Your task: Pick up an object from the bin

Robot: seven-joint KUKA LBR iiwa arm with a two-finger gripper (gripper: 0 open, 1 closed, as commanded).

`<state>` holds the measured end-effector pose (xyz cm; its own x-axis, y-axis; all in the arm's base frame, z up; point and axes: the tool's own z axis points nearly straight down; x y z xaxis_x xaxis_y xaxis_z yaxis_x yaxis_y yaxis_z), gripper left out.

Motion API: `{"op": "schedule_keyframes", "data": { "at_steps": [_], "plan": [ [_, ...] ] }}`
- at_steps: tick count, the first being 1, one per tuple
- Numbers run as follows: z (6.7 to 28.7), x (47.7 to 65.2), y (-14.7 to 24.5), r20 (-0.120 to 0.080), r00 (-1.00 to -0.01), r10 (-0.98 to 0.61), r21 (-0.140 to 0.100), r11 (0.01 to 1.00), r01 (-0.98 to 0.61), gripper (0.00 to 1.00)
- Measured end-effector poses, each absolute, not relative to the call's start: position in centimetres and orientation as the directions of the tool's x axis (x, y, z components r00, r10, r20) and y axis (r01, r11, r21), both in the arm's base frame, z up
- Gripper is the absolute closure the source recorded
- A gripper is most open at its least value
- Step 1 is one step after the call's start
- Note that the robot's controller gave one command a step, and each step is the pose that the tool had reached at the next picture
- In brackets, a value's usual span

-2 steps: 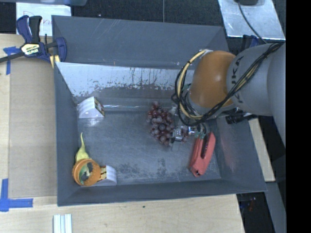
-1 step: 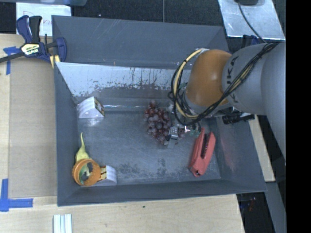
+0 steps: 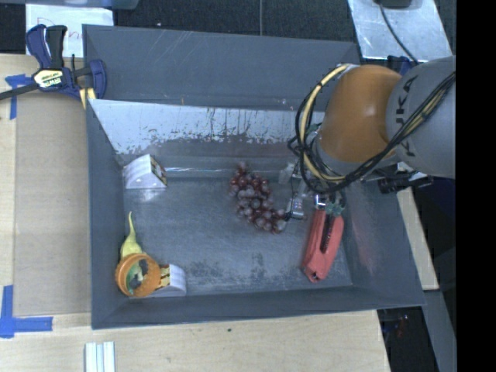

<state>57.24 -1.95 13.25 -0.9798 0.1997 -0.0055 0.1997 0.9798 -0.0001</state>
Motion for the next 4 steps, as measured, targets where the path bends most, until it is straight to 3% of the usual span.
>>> {"op": "schedule_keyframes", "data": {
  "at_steps": [1, 2, 3, 4],
  "plan": [
    [20.4, 56.6, -1.0, -0.013, -0.983, 0.185, 0.002, 0.983, 0.185, 0.0],
    [17.8, 57.0, -1.5, -0.024, -0.975, 0.222, 0.005, 0.975, 0.222, 0.0],
    [17.8, 56.6, -1.2, -0.01, -0.995, 0.098, -0.001, 0.995, 0.098, 0.0],
    [16.0, 57.2, -0.9, -0.017, -0.996, -0.087, -0.003, 0.996, -0.087, 0.0]
  ]
}}
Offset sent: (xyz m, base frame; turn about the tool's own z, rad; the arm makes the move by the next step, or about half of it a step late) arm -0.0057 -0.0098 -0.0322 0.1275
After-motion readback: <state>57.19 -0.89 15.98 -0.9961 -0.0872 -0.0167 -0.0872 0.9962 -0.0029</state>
